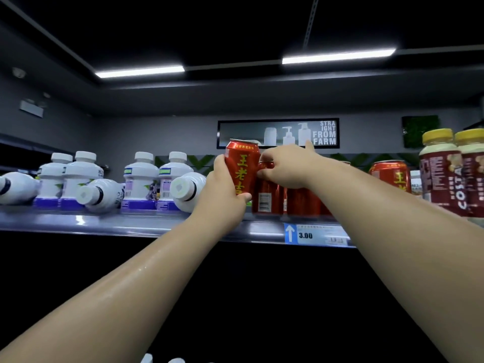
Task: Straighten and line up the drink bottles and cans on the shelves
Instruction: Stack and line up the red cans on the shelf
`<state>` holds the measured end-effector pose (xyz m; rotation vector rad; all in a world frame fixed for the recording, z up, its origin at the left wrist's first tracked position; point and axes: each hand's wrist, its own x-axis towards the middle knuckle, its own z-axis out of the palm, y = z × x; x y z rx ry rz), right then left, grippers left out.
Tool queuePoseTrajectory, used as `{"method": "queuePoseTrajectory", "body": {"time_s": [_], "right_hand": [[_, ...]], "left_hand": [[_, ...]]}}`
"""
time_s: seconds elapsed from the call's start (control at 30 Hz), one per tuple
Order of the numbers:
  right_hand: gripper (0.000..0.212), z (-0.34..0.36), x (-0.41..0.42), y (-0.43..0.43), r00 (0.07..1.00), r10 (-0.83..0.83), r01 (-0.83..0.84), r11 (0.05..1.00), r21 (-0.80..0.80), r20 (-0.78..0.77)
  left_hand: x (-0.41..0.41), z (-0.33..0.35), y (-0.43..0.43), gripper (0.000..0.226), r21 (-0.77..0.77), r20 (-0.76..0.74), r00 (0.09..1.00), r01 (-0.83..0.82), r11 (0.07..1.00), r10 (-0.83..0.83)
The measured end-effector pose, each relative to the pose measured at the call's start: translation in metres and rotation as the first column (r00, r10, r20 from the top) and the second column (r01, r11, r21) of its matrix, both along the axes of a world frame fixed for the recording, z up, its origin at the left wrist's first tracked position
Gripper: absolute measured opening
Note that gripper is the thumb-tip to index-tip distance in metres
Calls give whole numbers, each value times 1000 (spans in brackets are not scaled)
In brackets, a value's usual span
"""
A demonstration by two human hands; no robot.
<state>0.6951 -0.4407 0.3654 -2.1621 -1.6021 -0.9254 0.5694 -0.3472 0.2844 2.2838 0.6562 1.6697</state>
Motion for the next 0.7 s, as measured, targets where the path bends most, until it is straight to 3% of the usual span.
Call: {"method": "queuePoseTrajectory", "body": {"time_s": [0.23,0.43,0.7], "right_hand": [[36,4,11,-10,984,164,-163,986,15,-69],[29,10,25,-18,978,187,-187,982,4,-88],[39,1,37,-21,987,153,-153,988,1,41]], "left_hand": [[11,-9,1,86,-56,-90,994,-67,996,62],[12,-11,5,95,-105,-131,990,-65,992,51],[13,-7,9,69,-196,-184,982,-67,978,30]]}}
